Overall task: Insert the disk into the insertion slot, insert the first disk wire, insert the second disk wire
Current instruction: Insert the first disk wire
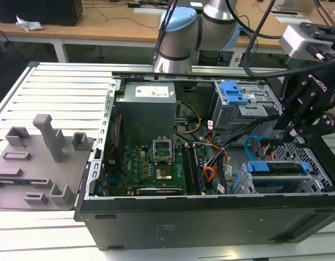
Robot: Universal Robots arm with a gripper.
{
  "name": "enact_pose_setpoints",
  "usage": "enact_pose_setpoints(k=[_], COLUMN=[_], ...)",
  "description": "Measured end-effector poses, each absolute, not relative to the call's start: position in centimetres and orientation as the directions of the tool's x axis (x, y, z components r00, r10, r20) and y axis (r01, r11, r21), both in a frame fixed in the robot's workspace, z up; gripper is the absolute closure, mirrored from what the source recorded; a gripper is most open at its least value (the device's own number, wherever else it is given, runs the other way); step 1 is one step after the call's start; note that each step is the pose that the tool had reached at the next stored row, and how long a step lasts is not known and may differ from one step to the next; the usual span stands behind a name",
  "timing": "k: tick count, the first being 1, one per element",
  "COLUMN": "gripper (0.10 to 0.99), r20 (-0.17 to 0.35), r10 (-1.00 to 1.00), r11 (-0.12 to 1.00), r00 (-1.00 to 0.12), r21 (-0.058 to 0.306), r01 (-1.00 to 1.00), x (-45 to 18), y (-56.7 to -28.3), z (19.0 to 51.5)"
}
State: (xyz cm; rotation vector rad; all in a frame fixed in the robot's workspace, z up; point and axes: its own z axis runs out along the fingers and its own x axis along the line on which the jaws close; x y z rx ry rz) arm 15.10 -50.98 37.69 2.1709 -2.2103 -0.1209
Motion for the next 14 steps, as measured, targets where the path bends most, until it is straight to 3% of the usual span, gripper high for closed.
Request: enact_pose_setpoints(k=[14], gripper=[0.725], r20=[-0.025], r10=[-1.000], r11=[0.017], r00=[-0.019], r21=[0.084], r01=[-0.996], x=[15.01], y=[-50.07], z=[37.07])
